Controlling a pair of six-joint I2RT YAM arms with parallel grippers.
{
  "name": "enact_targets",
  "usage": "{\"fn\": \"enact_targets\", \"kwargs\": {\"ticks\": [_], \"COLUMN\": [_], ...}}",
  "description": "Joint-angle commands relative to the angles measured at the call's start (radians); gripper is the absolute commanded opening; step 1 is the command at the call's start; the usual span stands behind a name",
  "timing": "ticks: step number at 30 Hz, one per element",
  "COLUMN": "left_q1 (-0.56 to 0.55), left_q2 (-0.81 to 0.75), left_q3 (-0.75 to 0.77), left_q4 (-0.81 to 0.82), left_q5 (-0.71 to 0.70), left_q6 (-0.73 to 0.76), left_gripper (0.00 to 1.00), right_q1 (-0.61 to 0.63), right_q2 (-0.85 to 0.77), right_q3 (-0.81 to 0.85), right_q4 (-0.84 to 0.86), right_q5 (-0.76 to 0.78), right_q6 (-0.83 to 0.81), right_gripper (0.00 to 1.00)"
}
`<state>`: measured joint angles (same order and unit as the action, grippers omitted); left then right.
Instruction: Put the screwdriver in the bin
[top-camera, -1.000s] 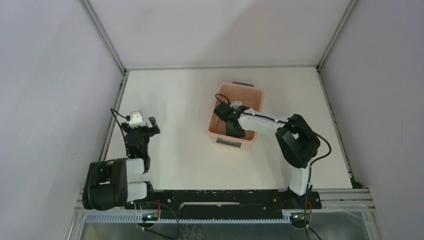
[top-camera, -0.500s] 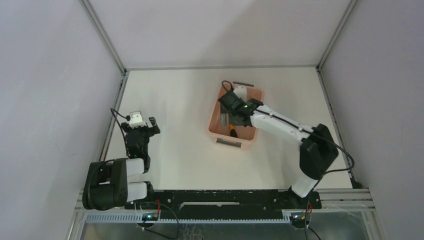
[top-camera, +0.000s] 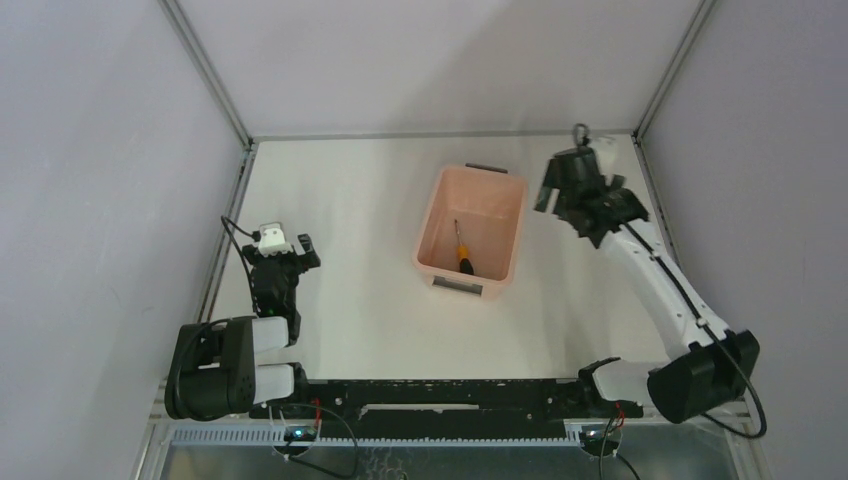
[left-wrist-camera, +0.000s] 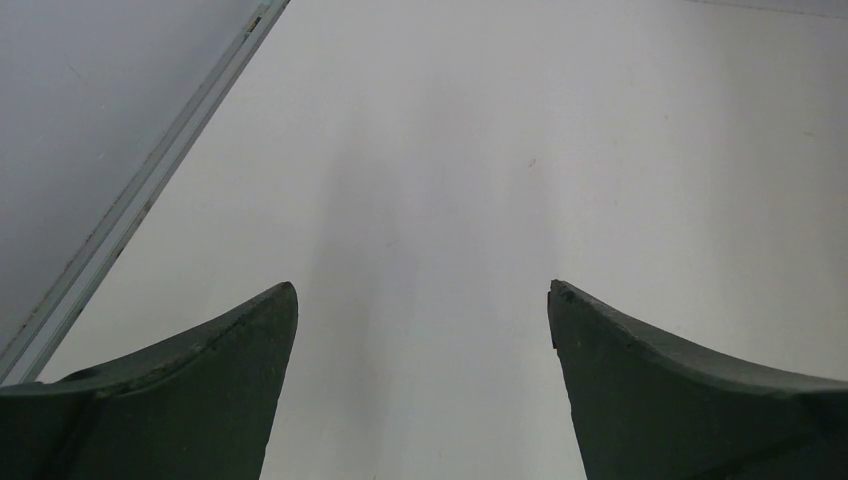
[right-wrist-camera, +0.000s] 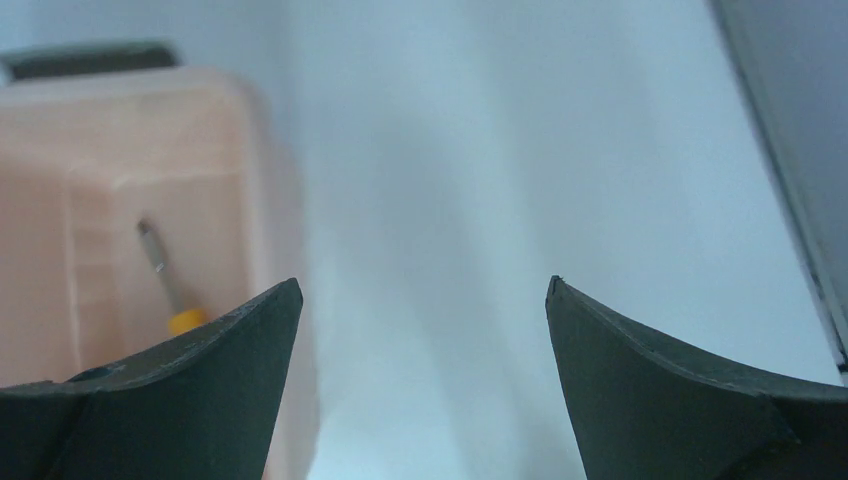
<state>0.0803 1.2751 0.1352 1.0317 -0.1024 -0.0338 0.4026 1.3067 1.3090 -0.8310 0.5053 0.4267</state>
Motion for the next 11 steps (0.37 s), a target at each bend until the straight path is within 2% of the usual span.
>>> {"fn": "enact_targets", "kwargs": {"ticks": [1, 6, 11], "left_q1": [-0.006, -0.006, -0.006], "left_q2": [-0.019, -0.019, -0.019], "left_q3": [0.049, 0.049, 0.049], "left_q4": [0.041, 0.041, 0.041], "left_q5": [-0.007, -0.008, -0.008], "left_q6": [0.017, 0.017, 0.017], "left_gripper": [1.0, 1.0, 1.0], "right_q1": [-0.179, -0.327, -0.353], "right_q2": [-0.112, -0.154, -0.173], "right_q3": [-0.046, -0.079, -0.085], "right_q4": [-0.006, -0.008, 0.01], "right_q5": [-0.101, -0.139, -0.17], "right_q6": [-0.076, -0.09, -0.087], "right_gripper": [1.0, 1.0, 1.0]}}
